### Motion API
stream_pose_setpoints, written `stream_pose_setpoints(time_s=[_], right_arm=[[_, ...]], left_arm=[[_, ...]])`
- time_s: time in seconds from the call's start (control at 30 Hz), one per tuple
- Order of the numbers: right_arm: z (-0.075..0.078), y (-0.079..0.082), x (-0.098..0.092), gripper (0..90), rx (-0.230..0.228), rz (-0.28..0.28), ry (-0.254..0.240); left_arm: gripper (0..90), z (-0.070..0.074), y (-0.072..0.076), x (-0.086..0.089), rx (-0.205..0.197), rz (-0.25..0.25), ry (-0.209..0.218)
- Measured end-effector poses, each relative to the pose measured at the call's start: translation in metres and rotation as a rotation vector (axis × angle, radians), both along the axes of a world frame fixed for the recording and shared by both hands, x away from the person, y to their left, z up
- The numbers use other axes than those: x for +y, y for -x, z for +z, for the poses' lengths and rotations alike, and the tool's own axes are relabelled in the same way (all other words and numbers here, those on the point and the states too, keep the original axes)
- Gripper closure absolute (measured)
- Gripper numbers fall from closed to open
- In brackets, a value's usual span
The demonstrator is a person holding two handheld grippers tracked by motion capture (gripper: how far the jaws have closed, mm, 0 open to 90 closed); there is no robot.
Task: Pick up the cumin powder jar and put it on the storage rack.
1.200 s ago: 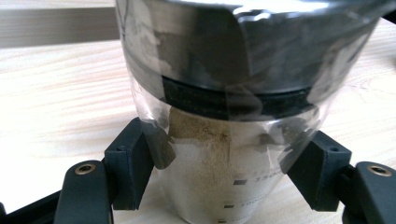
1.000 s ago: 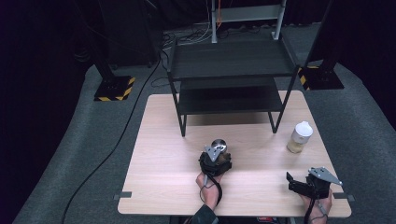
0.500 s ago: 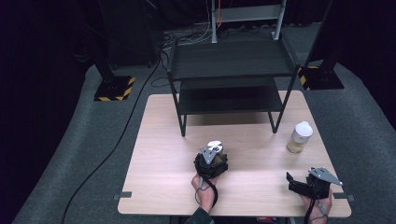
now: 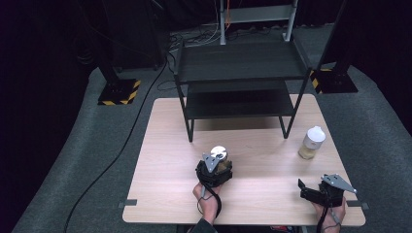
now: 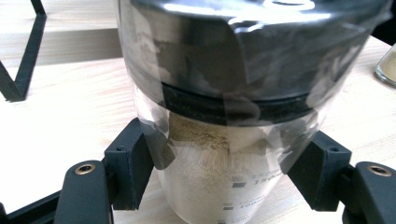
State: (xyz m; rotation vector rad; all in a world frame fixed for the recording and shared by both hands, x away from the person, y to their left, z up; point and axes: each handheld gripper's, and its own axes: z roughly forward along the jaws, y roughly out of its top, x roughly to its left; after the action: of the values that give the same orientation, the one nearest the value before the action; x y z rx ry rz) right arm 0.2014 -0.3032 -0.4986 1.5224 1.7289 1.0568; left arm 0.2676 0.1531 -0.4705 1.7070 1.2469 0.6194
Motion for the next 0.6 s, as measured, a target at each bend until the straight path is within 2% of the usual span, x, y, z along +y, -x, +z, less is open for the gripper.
stream_pose_setpoints(time_s=[0.6], right_arm=[[0.0006, -0.0009, 0.0001, 0.0, 0.005, 0.002, 0.002]], left_arm=[[30.0, 0.009, -0.0002, 0.0053, 0.0, -0.018, -0.016]])
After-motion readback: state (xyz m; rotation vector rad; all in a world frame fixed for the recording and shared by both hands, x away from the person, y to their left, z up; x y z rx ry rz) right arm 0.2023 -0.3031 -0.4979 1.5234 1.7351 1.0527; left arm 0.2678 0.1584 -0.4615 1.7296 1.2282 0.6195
